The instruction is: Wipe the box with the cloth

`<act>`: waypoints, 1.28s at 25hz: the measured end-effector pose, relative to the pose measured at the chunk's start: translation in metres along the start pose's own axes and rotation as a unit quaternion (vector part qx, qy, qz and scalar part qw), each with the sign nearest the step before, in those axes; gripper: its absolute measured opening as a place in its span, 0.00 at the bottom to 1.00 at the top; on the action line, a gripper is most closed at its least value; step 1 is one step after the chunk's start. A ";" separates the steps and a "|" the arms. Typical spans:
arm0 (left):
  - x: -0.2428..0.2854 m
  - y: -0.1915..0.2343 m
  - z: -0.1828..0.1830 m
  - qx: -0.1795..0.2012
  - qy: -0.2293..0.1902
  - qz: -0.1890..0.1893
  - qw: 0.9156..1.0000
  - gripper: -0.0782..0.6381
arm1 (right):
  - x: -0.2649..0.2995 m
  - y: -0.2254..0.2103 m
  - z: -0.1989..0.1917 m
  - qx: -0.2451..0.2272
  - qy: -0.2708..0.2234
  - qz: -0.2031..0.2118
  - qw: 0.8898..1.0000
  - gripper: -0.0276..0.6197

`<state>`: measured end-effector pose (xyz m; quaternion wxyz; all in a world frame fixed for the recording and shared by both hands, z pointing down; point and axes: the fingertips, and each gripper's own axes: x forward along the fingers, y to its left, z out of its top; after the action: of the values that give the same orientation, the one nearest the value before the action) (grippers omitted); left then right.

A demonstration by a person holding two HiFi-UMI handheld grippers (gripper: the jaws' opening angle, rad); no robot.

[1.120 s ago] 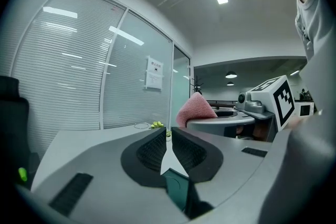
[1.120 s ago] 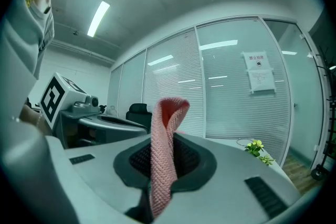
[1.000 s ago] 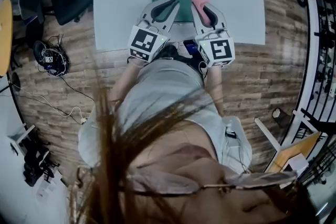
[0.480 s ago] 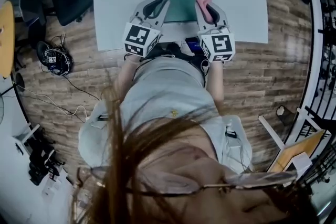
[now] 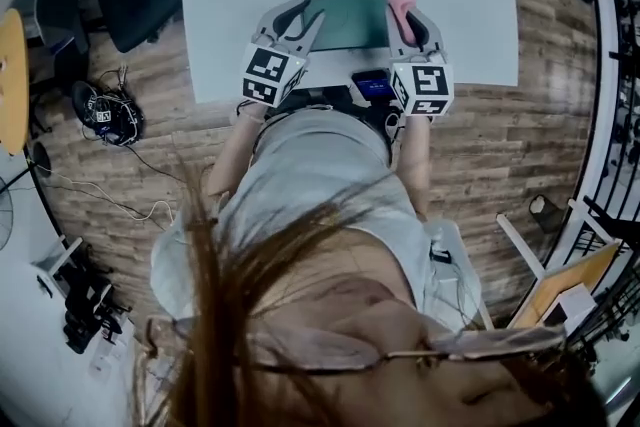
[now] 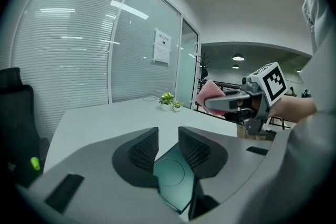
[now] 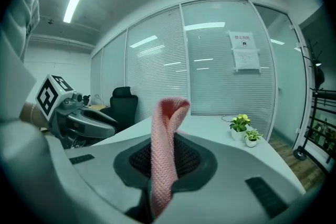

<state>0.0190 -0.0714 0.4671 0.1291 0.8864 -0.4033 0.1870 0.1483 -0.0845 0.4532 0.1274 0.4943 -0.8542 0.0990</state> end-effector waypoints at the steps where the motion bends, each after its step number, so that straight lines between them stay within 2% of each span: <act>1: 0.001 0.003 -0.006 -0.002 0.009 -0.003 1.000 0.28 | 0.003 -0.001 -0.003 0.001 0.007 -0.003 1.000 0.10; 8: 0.006 0.022 -0.050 -0.011 0.067 -0.033 0.997 0.35 | 0.022 -0.008 -0.035 0.010 0.062 -0.038 0.997 0.10; 13: 0.014 0.027 -0.079 -0.009 0.110 -0.058 0.992 0.41 | 0.031 -0.018 -0.060 -0.001 0.108 -0.056 0.993 0.10; 26: 0.025 0.026 -0.145 0.006 0.214 -0.123 0.969 0.42 | 0.047 -0.046 -0.109 -0.001 0.196 -0.104 0.975 0.10; 32: 0.025 0.018 -0.158 0.007 0.231 -0.144 0.962 0.42 | 0.062 -0.052 -0.132 -0.018 0.238 -0.104 0.966 0.10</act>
<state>-0.0158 -0.0397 0.6212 0.2381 0.8689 -0.2288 0.3688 0.1793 -0.1219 0.5997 0.3455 0.5400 -0.7450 0.1843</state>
